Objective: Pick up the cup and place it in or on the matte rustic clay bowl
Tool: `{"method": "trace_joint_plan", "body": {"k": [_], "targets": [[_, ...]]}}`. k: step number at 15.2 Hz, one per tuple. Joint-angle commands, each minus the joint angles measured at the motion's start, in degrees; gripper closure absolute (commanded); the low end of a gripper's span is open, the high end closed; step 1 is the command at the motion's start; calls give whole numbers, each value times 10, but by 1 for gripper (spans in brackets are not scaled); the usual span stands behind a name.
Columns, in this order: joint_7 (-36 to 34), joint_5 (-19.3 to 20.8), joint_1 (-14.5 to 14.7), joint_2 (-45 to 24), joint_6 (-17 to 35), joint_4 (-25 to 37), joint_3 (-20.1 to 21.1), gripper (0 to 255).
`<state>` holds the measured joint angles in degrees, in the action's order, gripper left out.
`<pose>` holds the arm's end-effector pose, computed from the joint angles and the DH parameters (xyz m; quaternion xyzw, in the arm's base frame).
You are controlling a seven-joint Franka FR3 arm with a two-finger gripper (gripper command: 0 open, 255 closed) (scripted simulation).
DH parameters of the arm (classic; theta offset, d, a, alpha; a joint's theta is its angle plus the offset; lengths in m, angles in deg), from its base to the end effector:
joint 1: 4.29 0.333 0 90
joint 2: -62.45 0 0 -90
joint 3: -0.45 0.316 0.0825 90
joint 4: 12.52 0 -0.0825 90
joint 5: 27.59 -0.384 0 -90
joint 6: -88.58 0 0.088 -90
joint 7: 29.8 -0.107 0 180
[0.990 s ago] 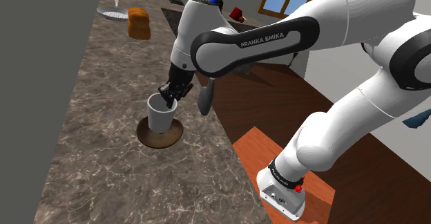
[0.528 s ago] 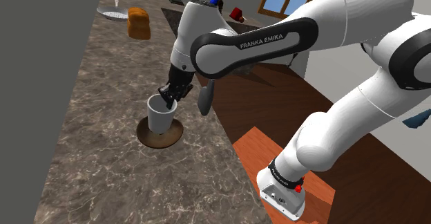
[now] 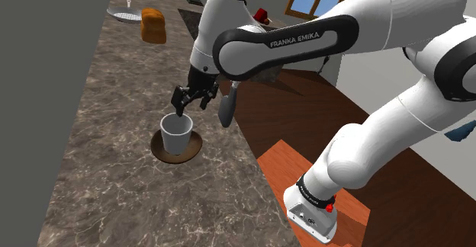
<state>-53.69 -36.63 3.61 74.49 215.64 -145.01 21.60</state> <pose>0.4232 0.2453 0.4326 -0.9983 0.0011 -0.0346 0.0479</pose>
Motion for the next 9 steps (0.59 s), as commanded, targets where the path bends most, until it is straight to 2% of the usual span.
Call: {"method": "trace_joint_plan", "body": {"k": [1, 2, 9], "targets": [[2, -2, 0, 16, -37, 21, -4, 0], [3, -3, -1, 23, -53, 30, -7, 0], [3, -3, -1, 23, -53, 30, -7, 0]]}}
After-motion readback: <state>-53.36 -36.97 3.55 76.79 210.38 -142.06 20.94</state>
